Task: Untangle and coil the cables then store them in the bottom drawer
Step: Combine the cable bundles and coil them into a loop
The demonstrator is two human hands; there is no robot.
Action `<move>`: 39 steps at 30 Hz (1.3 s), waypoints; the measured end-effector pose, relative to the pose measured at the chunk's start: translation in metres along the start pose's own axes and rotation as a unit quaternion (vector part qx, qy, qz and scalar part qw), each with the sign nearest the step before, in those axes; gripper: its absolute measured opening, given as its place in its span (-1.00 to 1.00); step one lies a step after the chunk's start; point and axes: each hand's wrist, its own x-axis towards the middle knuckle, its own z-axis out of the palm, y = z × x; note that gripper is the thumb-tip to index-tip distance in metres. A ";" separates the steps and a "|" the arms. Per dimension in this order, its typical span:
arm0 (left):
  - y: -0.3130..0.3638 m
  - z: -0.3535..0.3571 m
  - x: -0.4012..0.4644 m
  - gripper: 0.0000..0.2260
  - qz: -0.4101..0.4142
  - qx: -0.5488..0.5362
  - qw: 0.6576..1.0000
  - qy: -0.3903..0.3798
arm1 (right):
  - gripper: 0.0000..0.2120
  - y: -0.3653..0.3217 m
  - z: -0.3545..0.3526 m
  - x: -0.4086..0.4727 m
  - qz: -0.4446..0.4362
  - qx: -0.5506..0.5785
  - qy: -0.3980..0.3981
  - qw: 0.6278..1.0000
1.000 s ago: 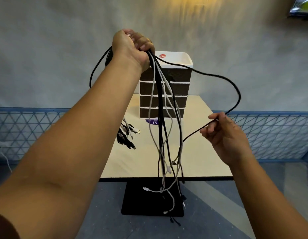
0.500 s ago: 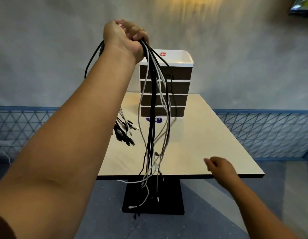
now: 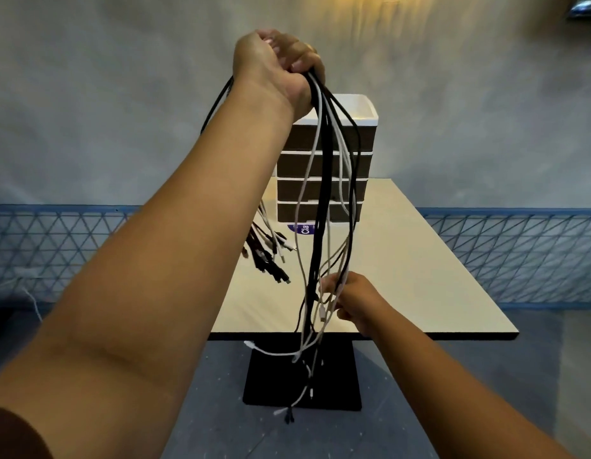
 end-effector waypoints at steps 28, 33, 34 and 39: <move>0.011 -0.006 0.014 -0.68 0.016 -0.010 0.999 0.025 | -0.59 0.028 -0.102 -0.007 -0.141 -0.255 0.162 0.943; 0.018 -0.001 0.018 -0.67 0.026 -0.008 0.999 0.028 | -0.65 0.065 -0.086 -0.018 -0.024 -0.405 -0.142 0.903; 0.017 0.000 0.017 -0.67 0.026 -0.004 0.999 0.029 | -0.46 0.058 -0.088 -0.022 0.008 -0.419 -0.201 0.885; 0.006 0.001 0.013 -0.76 0.020 0.015 1.000 0.017 | -0.31 -0.044 -0.076 -0.057 -0.173 -0.107 -0.177 0.963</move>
